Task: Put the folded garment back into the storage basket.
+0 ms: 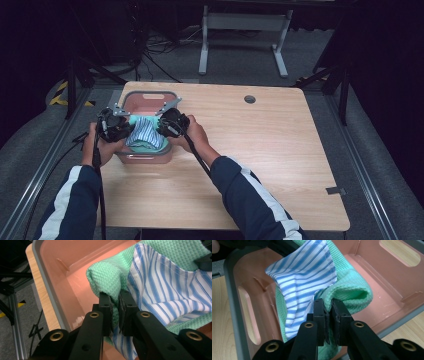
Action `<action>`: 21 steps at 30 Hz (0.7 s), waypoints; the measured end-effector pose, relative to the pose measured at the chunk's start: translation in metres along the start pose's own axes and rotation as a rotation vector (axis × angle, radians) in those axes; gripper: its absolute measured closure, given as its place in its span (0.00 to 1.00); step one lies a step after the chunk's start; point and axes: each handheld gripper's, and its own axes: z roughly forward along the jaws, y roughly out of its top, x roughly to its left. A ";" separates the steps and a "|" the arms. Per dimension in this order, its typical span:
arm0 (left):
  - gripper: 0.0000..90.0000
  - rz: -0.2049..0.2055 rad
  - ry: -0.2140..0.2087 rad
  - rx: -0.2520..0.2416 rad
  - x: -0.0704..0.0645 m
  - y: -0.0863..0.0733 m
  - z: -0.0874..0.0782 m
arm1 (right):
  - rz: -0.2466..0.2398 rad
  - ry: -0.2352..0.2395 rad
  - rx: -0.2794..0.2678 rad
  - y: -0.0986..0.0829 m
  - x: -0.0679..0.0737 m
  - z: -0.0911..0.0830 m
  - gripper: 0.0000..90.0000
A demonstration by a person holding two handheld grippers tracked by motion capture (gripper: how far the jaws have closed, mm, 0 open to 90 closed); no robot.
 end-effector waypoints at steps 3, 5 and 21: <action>0.89 0.000 0.003 0.014 -0.001 -0.001 0.001 | 0.005 -0.003 0.007 -0.001 0.000 0.001 0.91; 0.88 -0.008 0.004 0.010 -0.001 -0.002 0.002 | 0.007 -0.005 0.009 -0.001 0.000 0.002 0.89; 0.63 -0.007 0.038 -0.015 -0.004 -0.001 -0.007 | -0.005 -0.017 0.019 -0.004 -0.002 -0.001 0.87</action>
